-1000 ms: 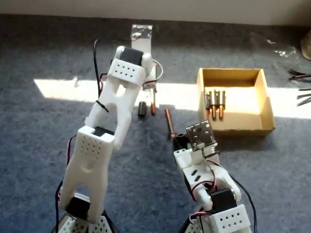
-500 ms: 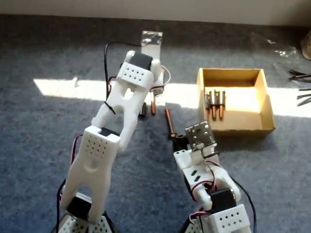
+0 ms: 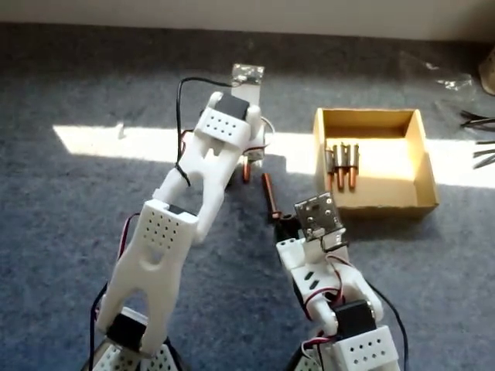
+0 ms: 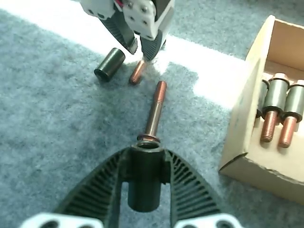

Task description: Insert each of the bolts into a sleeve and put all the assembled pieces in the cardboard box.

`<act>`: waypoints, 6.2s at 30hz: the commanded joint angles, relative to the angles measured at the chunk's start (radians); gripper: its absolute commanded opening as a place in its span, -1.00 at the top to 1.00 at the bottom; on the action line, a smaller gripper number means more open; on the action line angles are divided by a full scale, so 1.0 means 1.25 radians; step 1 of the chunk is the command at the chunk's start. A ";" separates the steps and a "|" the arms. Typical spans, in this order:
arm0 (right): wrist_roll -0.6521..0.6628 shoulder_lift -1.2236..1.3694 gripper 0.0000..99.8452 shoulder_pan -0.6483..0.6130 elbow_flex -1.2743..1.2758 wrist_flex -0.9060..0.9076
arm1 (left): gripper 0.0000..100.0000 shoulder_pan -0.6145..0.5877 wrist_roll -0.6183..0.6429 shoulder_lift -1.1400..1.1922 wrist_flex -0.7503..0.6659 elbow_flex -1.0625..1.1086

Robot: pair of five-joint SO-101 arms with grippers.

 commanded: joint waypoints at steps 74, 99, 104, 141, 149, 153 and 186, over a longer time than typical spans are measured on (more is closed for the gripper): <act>0.048 -0.008 0.99 0.002 -0.009 -0.003 | 0.99 -0.141 -0.134 -0.283 0.156 0.374; 0.054 -0.008 0.99 -0.023 -0.008 -0.002 | 0.75 -0.141 -0.226 -0.284 0.096 0.436; 0.054 -0.008 0.99 -0.023 -0.008 -0.002 | 0.75 -0.142 -0.227 -0.284 0.072 0.418; 0.054 -0.008 0.99 -0.021 -0.008 -0.001 | 0.98 -0.148 -0.228 -0.141 0.026 0.311; 0.049 -0.008 0.99 -0.029 -0.008 -0.001 | 0.99 -0.152 -0.230 -0.157 0.069 0.287; 0.053 -0.008 0.99 -0.079 0.010 -0.003 | 0.99 -0.145 -0.230 -0.212 0.120 0.249; 0.049 -0.007 0.99 -0.225 0.066 -0.369 | 0.99 -0.046 -0.376 -0.948 0.025 0.600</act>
